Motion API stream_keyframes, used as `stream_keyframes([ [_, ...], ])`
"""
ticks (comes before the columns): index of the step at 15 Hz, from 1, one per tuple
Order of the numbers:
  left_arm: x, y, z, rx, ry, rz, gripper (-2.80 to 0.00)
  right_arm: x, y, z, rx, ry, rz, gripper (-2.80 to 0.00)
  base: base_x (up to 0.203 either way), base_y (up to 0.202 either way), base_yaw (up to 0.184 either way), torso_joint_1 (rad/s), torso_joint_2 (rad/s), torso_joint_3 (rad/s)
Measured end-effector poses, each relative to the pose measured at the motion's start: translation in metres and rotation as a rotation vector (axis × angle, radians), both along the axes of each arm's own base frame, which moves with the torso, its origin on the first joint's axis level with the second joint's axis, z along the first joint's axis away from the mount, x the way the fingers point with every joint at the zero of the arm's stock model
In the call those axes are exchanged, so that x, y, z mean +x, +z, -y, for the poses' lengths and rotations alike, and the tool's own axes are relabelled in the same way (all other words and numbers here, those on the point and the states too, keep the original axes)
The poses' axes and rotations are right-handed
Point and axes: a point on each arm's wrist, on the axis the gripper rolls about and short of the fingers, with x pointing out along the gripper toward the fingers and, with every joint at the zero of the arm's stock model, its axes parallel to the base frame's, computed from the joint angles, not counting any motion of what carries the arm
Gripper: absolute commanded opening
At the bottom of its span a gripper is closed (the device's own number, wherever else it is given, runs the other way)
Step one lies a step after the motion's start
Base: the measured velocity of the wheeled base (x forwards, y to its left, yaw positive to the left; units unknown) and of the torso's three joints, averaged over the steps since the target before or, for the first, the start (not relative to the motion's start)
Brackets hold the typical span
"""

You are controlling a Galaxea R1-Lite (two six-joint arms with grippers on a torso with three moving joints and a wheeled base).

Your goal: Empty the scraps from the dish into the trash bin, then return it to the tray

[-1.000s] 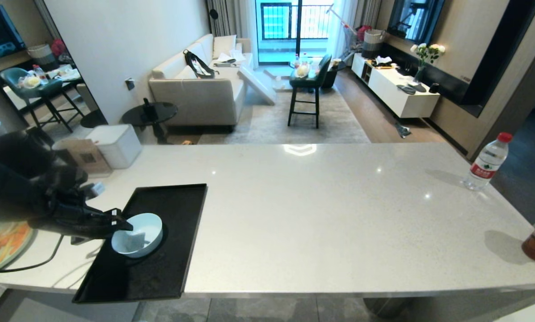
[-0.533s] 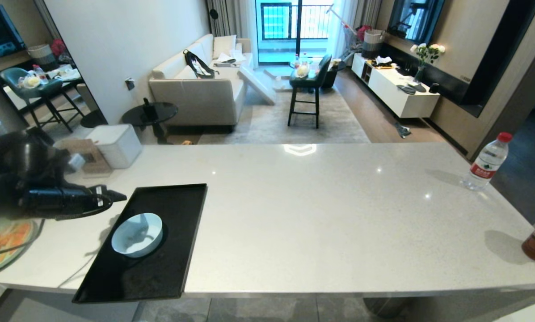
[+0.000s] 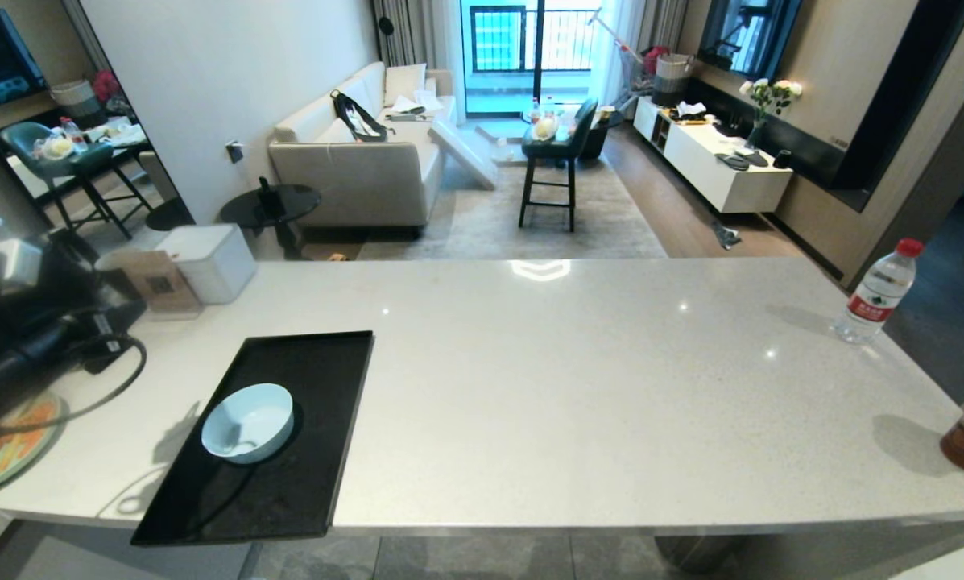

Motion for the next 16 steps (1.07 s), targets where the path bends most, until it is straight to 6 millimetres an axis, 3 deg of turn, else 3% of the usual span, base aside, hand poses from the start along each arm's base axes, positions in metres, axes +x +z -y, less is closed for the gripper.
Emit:
stream_keyframes([
  [3,-0.017,-0.002,0.004,0.031,0.009,0.077,-2.8,0.0,0.0,0.0,0.0,0.0,0.0,-2.8,0.0,0.0,0.0,0.0,0.0,0.0],
  [10,-0.064,-0.031,0.024,0.02,-0.027,0.059,-2.8,0.0,0.0,0.0,0.0,0.0,0.0,-2.8,0.0,0.0,0.0,0.0,0.0,0.0],
  [13,-0.085,-0.034,0.035,0.008,-0.112,0.071,-2.8,0.0,0.0,0.0,0.0,0.0,0.0,-2.8,0.0,0.0,0.0,0.0,0.0,0.0],
  [16,-0.103,-0.024,0.048,-0.011,-0.309,0.117,-2.8,0.0,0.0,0.0,0.0,0.0,0.0,-2.8,0.0,0.0,0.0,0.0,0.0,0.0],
])
